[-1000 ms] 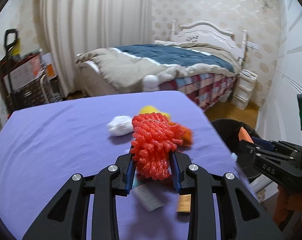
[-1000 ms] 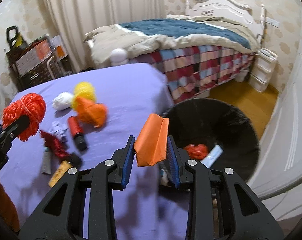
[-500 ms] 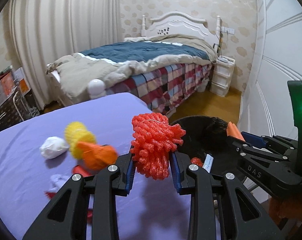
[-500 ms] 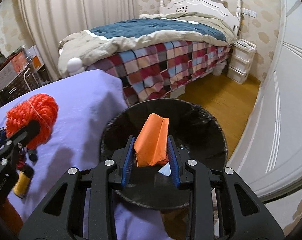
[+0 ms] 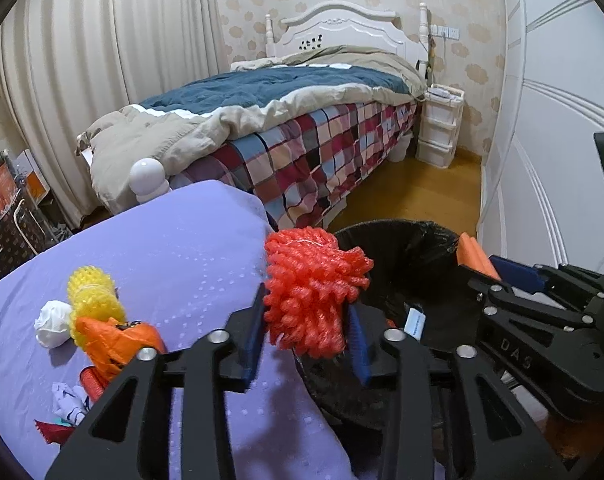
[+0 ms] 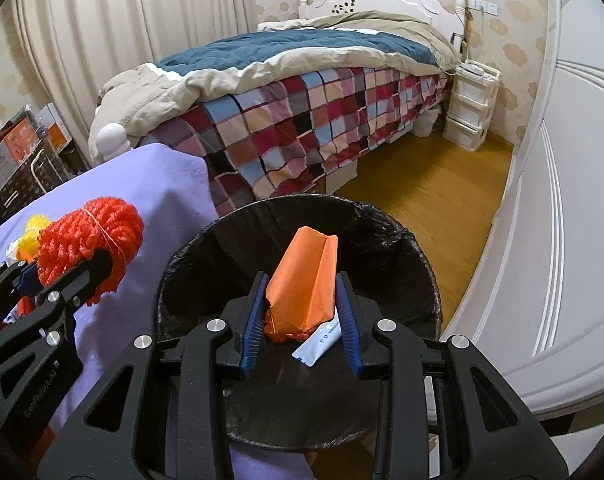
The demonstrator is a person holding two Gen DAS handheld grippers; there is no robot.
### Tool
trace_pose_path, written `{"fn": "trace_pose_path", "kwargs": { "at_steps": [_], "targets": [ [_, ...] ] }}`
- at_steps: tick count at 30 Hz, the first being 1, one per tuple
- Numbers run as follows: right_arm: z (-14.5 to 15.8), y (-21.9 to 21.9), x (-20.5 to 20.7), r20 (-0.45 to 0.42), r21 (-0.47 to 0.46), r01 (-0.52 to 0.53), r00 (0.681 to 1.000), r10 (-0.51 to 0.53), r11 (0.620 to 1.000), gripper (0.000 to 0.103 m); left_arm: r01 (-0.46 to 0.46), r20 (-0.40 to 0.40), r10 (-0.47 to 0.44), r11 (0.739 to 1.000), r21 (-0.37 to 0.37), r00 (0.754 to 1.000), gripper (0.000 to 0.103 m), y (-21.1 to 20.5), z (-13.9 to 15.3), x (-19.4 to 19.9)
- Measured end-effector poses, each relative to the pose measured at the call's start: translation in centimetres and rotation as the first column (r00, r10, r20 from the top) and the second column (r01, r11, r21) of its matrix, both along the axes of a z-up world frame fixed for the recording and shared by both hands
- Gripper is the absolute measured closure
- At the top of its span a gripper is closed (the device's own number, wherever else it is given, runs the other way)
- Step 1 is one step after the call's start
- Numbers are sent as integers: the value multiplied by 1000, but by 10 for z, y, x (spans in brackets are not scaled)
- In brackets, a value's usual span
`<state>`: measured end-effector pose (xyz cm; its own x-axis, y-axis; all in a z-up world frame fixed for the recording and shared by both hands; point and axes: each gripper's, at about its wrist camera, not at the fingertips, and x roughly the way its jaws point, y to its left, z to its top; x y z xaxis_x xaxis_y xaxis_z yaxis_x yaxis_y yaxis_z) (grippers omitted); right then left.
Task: Collect trash
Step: 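Carry the orange paper and mesh net over the bin and open both tools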
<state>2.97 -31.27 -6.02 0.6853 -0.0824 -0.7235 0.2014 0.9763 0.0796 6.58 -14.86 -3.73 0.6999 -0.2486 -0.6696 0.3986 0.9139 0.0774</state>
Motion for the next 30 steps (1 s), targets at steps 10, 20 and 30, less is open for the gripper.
{"fn": "trace_pose_path", "kwargs": {
  "at_steps": [10,20,30],
  "targets": [
    [-3,-6,-4,-1,-2,35,999,-35,999,53,-33,11,33,999,12,999,28,4,0,-8],
    [9,13,-24,14,5,27,1000,-27,1000,49,-74,8,74,997,-9,997,27,36,16,-29],
    [21,60,-51,28,31,-45,999,44,999,48,-162,22,163,986,-24,986,27,93,34,-58]
  ]
}}
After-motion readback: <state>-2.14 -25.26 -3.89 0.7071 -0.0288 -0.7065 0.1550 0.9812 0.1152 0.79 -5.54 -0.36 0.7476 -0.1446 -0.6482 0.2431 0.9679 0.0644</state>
